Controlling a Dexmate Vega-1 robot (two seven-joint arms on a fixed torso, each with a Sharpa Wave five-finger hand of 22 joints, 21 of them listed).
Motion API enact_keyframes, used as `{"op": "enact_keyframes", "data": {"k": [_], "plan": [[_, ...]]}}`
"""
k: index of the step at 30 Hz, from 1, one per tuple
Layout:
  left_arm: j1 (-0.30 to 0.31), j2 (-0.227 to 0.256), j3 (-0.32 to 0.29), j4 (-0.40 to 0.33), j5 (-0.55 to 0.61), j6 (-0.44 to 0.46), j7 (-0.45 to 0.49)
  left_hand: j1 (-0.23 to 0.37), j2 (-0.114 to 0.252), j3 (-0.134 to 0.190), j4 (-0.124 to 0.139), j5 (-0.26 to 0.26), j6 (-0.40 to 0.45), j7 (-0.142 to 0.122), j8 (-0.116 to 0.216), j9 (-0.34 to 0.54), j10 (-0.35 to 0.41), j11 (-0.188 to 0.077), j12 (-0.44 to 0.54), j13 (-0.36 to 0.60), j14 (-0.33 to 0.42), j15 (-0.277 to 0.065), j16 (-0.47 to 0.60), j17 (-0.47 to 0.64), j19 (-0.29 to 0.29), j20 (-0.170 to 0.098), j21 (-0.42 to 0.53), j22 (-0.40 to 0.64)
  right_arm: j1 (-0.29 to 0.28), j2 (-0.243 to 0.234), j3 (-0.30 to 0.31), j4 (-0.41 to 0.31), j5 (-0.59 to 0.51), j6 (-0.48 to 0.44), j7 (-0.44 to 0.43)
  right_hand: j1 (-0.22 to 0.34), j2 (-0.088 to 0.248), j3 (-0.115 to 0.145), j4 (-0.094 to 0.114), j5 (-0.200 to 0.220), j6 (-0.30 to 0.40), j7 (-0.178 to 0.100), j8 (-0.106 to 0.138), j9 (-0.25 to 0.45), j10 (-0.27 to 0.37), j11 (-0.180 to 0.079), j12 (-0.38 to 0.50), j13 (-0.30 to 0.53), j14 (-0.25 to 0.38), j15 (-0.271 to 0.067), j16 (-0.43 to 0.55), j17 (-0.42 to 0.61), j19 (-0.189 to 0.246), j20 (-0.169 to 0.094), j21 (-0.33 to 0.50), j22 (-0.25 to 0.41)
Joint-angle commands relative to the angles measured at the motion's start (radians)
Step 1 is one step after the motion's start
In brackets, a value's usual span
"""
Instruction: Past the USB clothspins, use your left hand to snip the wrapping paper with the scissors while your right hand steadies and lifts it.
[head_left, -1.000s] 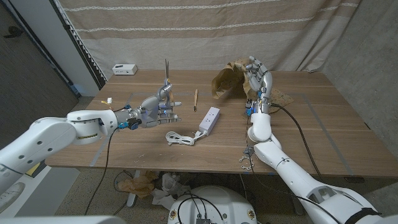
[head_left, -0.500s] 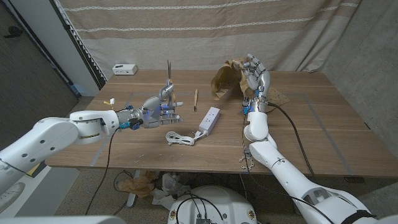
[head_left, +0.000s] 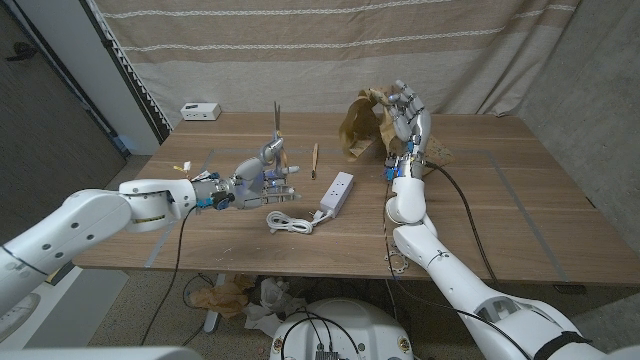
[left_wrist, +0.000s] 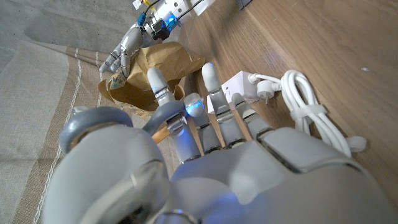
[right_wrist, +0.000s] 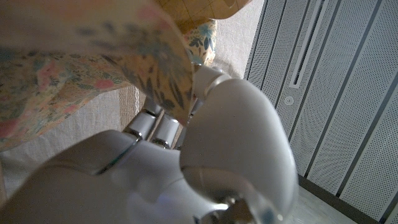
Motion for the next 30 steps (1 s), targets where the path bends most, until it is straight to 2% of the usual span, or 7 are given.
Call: {"op": "enact_keyframes", "data": {"k": [1, 12, 19, 25, 30], "plan": [[-0.022, 0.012, 0.038, 0.015, -0.033, 0.004, -0.026, -0.001, -0.015, -0.004, 0.003, 0.004, 0.023, 0.045, 0.000, 0.004, 0.025, -0.032, -0.001, 0.004, 0.003, -0.146, -0.003, 0.004, 0.003, 0.003, 0.001, 0.002, 0.034, 0.028, 0.005, 0.053, -0.167, 0.018, -0.079, 0.018, 0.056, 0.147, 0.150, -0.002, -0.006, 0.004, -0.001, 0.000, 0.005, -0.002, -0.009, -0.004, 0.104, -0.162, 0.254, 0.323, -0.008, -0.156, 0.000, 0.001], [-0.062, 0.012, 0.089, 0.047, -0.025, -0.015, -0.081, -0.011, -0.028, -0.008, 0.006, 0.000, 0.015, 0.051, -0.003, 0.006, 0.018, -0.031, -0.001, 0.005, -0.003, -0.141, -0.007, 0.003, 0.000, 0.006, -0.001, 0.002, 0.066, 0.029, -0.025, 0.086, -0.276, 0.030, -0.159, 0.018, 0.054, 0.147, 0.148, -0.008, -0.014, -0.002, -0.004, -0.004, 0.012, 0.002, -0.019, -0.021, 0.101, -0.162, 0.251, 0.315, -0.009, -0.157, -0.001, 0.000], [-0.081, 0.018, 0.111, 0.054, -0.023, -0.018, -0.099, -0.017, -0.034, -0.009, 0.008, -0.003, 0.007, 0.052, -0.006, 0.006, 0.012, -0.030, -0.002, 0.004, -0.006, -0.137, -0.009, 0.002, -0.003, 0.008, -0.002, 0.002, 0.093, 0.031, -0.040, 0.121, -0.277, 0.062, -0.174, 0.018, 0.054, 0.146, 0.148, -0.011, -0.015, -0.003, -0.004, -0.007, 0.012, 0.001, -0.026, -0.031, 0.102, -0.162, 0.252, 0.312, -0.009, -0.157, 0.000, 0.001], [-0.094, 0.021, 0.127, 0.061, -0.024, -0.021, -0.116, -0.026, -0.040, -0.011, 0.010, -0.006, 0.000, 0.054, -0.009, 0.008, 0.004, -0.030, -0.003, 0.004, -0.009, -0.133, -0.011, 0.003, -0.007, 0.010, -0.003, 0.002, 0.095, 0.034, -0.047, 0.120, -0.264, 0.059, -0.173, 0.018, 0.054, 0.146, 0.148, -0.012, -0.015, -0.004, -0.004, -0.008, 0.018, 0.001, -0.029, -0.038, 0.101, -0.162, 0.251, 0.309, -0.010, -0.156, 0.000, 0.000], [-0.092, 0.031, 0.125, 0.055, -0.027, -0.023, -0.115, -0.030, -0.042, -0.011, 0.012, -0.007, -0.005, 0.056, -0.011, 0.008, 0.000, -0.029, -0.003, 0.004, -0.012, -0.131, -0.011, 0.004, -0.009, 0.011, -0.004, 0.002, 0.087, 0.046, -0.048, 0.109, -0.259, 0.058, -0.184, 0.017, 0.053, 0.147, 0.148, -0.015, 0.011, -0.015, 0.007, -0.010, 0.023, 0.001, -0.035, -0.047, 0.100, -0.162, 0.251, 0.305, -0.012, -0.156, -0.002, -0.001]]}}
